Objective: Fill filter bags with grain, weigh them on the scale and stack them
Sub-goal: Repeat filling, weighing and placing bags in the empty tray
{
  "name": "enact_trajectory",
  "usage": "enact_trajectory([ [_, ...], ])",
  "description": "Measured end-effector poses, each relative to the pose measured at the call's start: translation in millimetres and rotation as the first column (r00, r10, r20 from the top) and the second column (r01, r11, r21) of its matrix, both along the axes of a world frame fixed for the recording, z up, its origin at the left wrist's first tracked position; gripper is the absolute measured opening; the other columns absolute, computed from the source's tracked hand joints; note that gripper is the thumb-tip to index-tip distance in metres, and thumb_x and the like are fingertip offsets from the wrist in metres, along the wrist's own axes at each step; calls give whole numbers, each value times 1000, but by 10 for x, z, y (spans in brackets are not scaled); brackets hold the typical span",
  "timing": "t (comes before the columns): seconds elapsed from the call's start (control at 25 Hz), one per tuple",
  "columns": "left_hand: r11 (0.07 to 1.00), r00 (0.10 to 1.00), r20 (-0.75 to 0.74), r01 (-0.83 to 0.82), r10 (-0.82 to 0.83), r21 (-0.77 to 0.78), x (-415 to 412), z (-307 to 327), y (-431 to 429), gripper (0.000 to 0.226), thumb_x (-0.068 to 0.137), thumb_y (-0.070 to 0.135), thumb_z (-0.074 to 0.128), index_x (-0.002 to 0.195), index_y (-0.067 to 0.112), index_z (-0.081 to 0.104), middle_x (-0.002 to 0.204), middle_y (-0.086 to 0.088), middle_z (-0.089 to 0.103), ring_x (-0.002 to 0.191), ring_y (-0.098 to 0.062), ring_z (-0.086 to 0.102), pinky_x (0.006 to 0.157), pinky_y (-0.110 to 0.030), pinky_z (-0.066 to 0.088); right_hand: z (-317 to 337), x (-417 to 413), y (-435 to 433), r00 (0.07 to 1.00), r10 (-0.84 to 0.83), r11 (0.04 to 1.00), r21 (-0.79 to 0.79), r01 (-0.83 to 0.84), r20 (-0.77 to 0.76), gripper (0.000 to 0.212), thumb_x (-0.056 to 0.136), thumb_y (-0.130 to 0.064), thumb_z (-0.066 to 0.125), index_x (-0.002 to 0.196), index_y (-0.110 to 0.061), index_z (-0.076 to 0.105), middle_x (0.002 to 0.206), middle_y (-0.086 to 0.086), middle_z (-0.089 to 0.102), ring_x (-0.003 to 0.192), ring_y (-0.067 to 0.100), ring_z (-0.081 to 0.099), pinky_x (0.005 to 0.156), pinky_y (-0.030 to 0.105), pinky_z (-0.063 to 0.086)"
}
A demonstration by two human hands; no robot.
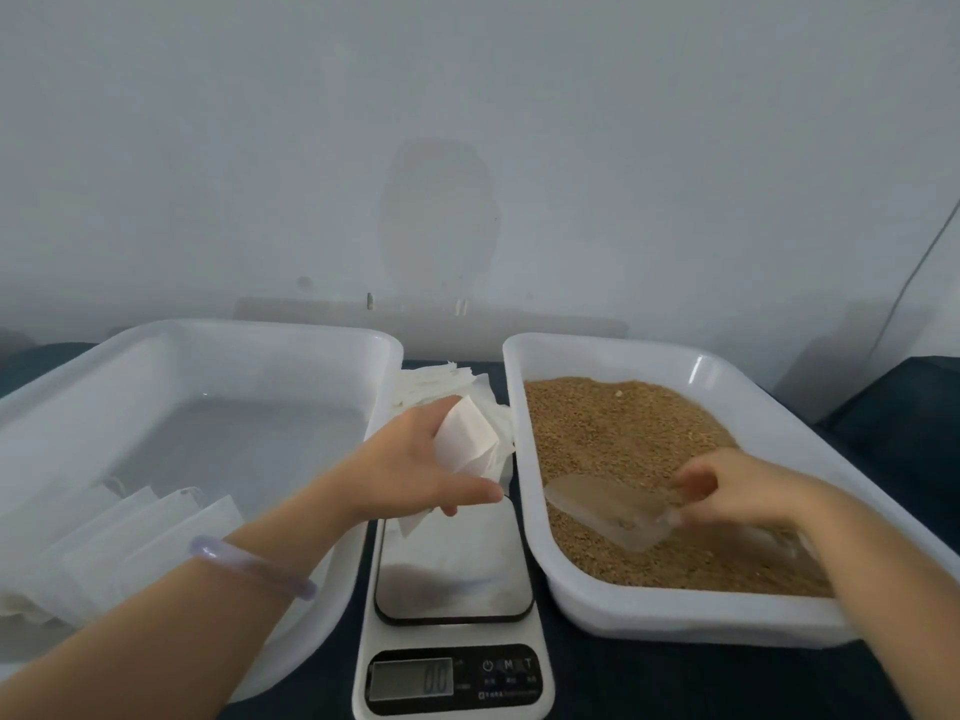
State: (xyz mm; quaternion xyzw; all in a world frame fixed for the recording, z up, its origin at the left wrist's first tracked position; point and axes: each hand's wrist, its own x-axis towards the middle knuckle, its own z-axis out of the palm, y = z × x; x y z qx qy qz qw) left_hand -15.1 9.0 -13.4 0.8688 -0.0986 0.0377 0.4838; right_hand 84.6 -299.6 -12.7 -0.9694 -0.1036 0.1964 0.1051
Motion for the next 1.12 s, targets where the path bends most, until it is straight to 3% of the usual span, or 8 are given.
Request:
enact_trajectory([
  [0.16, 1000, 1000, -5, 8, -9, -21, -28, 32, -28, 30, 72, 18, 80, 93, 17, 57, 78, 1, 64, 55, -11, 64, 47, -17, 46, -157, -1, -66, 998, 29, 1000, -2, -30, -49, 19, 70, -35, 79, 85, -30, 68, 92, -13, 65, 88, 6, 61, 79, 27, 46],
  [0.4, 1000, 1000, -19, 2, -2, 3, -34, 10, -22, 30, 74, 18, 78, 95, 15, 56, 78, 1, 63, 54, -14, 65, 47, -18, 46, -202, 63, -6, 965, -62, 991, 131, 29, 255, 23, 78, -39, 72, 86, -26, 55, 88, -8, 61, 77, 7, 56, 60, 22, 38],
  [0.52, 1000, 1000, -26, -3, 3, 19, -27, 0, -22, 36, 74, 20, 78, 102, 15, 57, 78, 4, 64, 55, -15, 66, 46, -18, 45, -272, 83, 42, 987, -2, 999, 53, -6, 159, 12, 89, -37, 60, 90, -26, 54, 90, -7, 61, 77, 7, 57, 59, 20, 39],
  [0.64, 999, 1000, -26, -15, 16, 28, -18, -17, -11, 30, 74, 21, 78, 97, 18, 57, 75, 6, 64, 56, -18, 67, 46, -17, 45, -275, 73, 93, 999, 45, 990, 135, -44, -2, 15, 94, -33, 53, 87, -23, 61, 86, -1, 68, 64, 10, 56, 58, 22, 46],
  [0.76, 999, 999, -32, -25, 26, 39, -5, -32, -14, 28, 75, 22, 77, 94, 23, 57, 71, 11, 63, 55, -17, 66, 47, -16, 44, -212, 34, 75, 991, 70, 973, 226, -43, -112, 21, 93, -32, 55, 81, -20, 68, 76, 1, 72, 53, 10, 55, 61, 32, 49],
  [0.84, 999, 999, -34, -30, 31, 39, -6, -38, -12, 28, 76, 23, 77, 95, 24, 57, 71, 13, 63, 55, -17, 66, 47, -15, 44, -171, -2, 44, 984, 82, 972, 231, -44, -158, 15, 89, -31, 61, 85, -19, 69, 73, 0, 71, 49, 9, 54, 57, 30, 47],
  [1.0, 998, 999, -36, -22, 24, 52, 12, -48, -7, 30, 76, 24, 75, 99, 26, 57, 72, 16, 65, 55, -16, 66, 47, -15, 44, -122, -48, 30, 986, 103, 985, 154, -83, -127, 14, 75, -28, 77, 84, -21, 70, 70, -2, 68, 47, 7, 54, 48, 20, 43],
  [1.12, 997, 999, -34, -30, 32, 66, 31, -57, -5, 29, 76, 26, 75, 99, 23, 58, 73, 8, 64, 56, -18, 67, 49, -17, 45, -65, -59, -24, 983, 170, 984, 63, -166, -68, 14, 72, -25, 79, 82, -28, 71, 73, -6, 66, 54, 3, 54, 53, 18, 44],
])
